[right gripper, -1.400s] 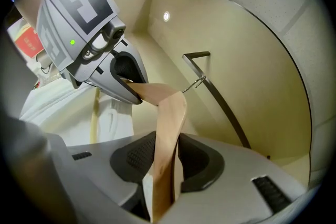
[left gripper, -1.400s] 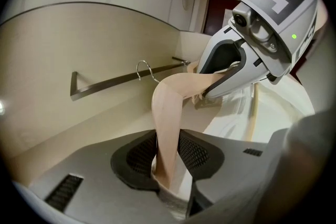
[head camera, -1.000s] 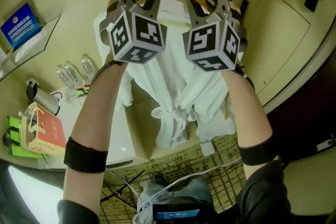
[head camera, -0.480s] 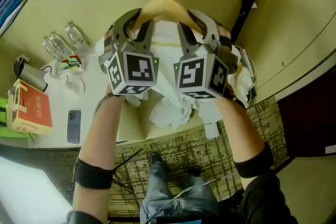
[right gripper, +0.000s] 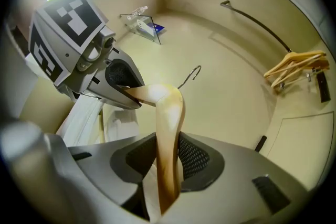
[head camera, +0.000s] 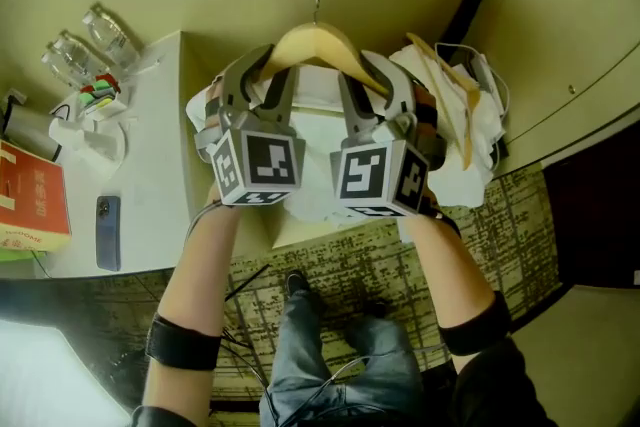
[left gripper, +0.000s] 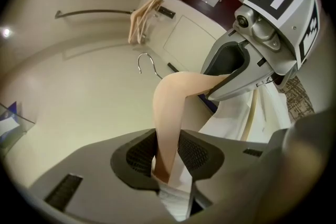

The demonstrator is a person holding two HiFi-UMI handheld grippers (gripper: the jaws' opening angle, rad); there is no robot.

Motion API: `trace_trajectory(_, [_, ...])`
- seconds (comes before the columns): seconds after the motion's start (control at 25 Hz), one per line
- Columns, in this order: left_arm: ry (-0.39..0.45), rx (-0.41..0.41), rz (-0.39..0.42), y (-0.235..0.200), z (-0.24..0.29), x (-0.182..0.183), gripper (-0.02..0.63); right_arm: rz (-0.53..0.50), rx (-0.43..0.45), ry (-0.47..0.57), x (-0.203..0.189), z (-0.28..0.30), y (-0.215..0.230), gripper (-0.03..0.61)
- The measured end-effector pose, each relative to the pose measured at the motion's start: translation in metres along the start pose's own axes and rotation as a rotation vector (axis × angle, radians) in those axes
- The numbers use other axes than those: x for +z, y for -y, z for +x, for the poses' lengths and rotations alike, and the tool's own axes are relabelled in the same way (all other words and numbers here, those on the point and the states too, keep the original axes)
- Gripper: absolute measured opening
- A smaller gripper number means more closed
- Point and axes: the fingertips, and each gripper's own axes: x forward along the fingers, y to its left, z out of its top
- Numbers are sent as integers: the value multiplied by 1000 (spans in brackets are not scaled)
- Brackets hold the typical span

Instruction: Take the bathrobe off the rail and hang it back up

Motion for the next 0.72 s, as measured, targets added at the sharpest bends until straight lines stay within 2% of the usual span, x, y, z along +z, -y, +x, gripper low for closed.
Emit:
trace_trajectory(0.2, [-40, -74, 9, 59, 10, -45, 118, 73, 69, -90, -62, 1, -47, 137])
trace_trajectory(0.36, [-104, -173, -5, 118, 19, -96, 118, 143, 112, -168, -123, 5, -94, 137])
trace_trajectory(0.56, [-185, -317, 45, 204, 36, -164, 118, 304, 154, -299, -215, 9, -159, 137])
trace_trajectory(0.72, [-207, -437, 87, 280, 56, -206, 118, 408, 155, -416, -297, 4, -208, 137])
